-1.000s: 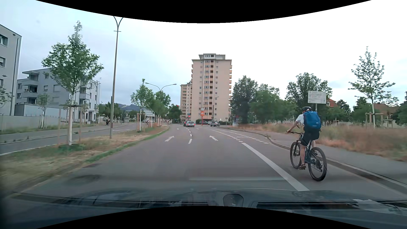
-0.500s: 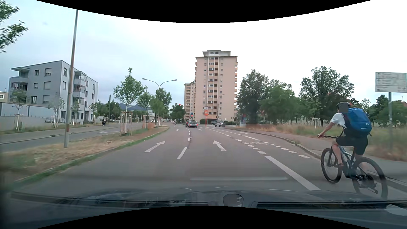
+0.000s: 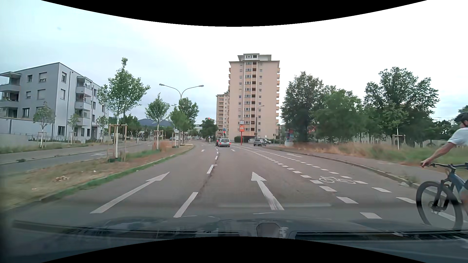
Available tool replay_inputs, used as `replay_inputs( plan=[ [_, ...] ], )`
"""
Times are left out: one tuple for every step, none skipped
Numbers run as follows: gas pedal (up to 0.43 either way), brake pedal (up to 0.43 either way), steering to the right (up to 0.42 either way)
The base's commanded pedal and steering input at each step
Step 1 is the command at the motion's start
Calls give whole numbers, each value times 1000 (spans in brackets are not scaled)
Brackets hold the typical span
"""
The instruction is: Follow the waypoints while adhering to traffic rules and regulations
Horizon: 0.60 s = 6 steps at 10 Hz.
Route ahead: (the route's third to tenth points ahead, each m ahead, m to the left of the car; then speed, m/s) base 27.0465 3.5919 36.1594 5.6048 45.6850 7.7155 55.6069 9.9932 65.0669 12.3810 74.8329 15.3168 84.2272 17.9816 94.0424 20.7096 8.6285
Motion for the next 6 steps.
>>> replay_inputs(
  plan=[
    [0,104,-24],
    [0,110,-24],
    [0,104,-25],
    [0,110,-23],
    [0,116,-18],
    [0,116,-17]
  ],
)
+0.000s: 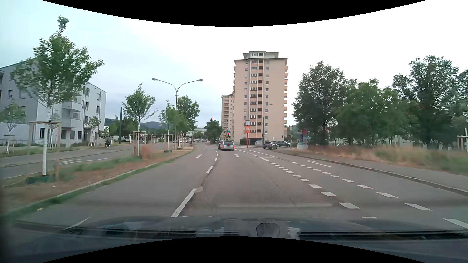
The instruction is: Follow the waypoints while adhering to traffic rules and regulations
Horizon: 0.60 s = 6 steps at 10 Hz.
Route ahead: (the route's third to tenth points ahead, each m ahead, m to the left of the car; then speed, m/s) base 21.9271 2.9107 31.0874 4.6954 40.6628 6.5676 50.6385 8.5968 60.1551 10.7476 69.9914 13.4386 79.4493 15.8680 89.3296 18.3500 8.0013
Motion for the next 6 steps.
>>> replay_inputs(
  plan=[
    [0,116,-18],
    [0,116,-19],
    [0,122,-19],
    [0,122,-20],
    [0,128,-25],
    [0,128,-29]
  ],
)
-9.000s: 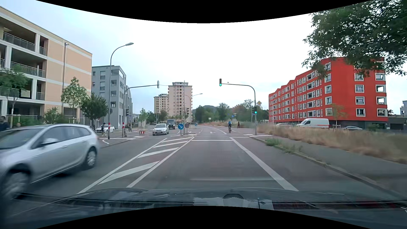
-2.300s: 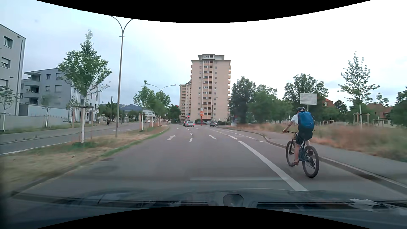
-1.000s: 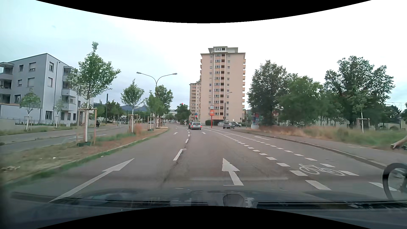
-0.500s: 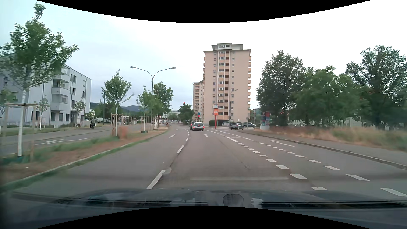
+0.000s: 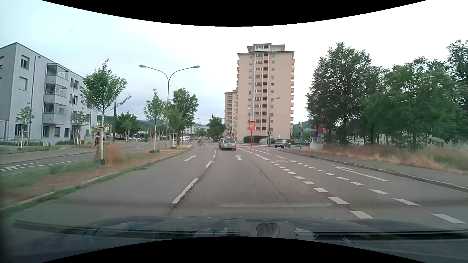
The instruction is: Follow the waypoints while adhering to traffic rules and regulations
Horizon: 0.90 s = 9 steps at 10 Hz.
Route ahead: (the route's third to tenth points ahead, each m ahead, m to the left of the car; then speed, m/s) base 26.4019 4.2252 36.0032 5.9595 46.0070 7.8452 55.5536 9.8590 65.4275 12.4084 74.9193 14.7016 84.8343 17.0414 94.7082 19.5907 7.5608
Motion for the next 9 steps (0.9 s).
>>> replay_inputs(
  plan=[
    [0,128,-31],
    [0,128,-31],
    [0,128,-31],
    [0,128,-31],
    [0,128,-31],
    [0,128,-31],
    [0,134,-31],
    [0,140,-31],
    [0,140,-30]
  ],
)
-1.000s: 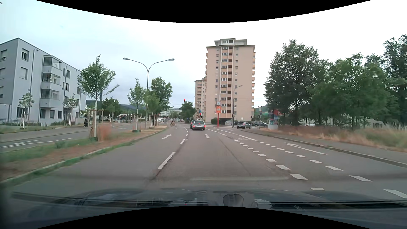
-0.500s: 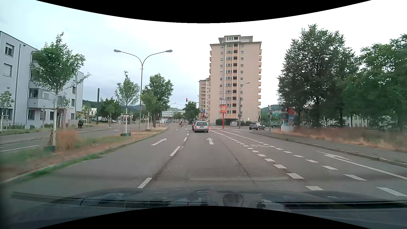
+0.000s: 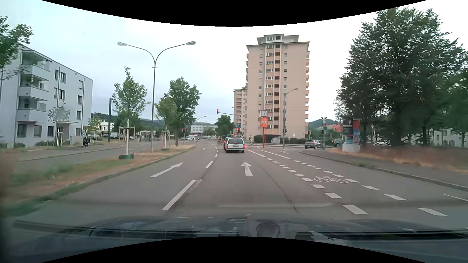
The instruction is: Follow the waypoints while adhering to traffic rules and regulations
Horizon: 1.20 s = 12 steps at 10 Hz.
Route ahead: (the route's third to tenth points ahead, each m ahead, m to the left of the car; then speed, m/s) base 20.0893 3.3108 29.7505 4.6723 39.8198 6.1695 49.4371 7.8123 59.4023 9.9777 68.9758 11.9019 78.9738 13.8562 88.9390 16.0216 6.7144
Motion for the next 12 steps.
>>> replay_inputs(
  plan=[
    [0,146,-30],
    [0,146,-29],
    [0,152,-28],
    [0,177,-24],
    [0,189,-21],
    [0,201,-20],
    [0,201,-20],
    [0,207,-20],
    [0,213,-20],
    [0,213,-20],
    [0,213,-20],
    [0,220,-20]
  ],
)
